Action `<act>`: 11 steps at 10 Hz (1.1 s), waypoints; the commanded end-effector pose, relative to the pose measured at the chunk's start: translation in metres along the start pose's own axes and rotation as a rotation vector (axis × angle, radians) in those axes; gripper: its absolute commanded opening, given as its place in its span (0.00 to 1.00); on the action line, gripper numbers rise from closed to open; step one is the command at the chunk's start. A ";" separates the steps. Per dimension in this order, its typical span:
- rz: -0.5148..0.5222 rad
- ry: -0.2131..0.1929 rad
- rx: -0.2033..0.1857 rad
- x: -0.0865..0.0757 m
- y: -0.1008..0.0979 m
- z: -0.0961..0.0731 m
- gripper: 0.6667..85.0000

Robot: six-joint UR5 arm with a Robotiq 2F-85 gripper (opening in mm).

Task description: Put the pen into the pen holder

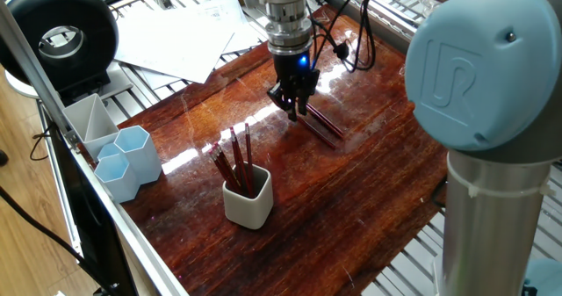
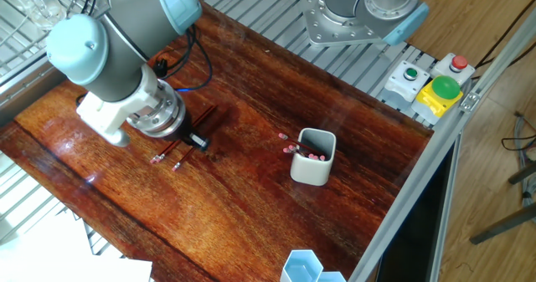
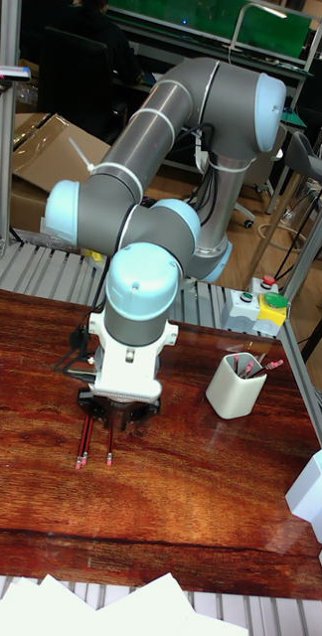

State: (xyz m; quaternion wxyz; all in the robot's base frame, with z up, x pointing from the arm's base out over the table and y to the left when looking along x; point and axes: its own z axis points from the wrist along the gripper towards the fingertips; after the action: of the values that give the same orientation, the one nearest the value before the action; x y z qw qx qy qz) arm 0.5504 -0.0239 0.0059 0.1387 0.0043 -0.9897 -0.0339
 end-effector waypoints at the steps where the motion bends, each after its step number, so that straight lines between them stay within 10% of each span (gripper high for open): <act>1: 0.009 -0.011 -0.014 -0.003 0.001 0.004 0.34; 11: 0.023 0.001 0.004 -0.002 -0.005 0.000 0.13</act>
State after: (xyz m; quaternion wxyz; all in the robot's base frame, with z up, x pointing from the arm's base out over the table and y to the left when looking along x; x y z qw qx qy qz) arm 0.5513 -0.0294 0.0009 0.1366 -0.0007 -0.9902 -0.0296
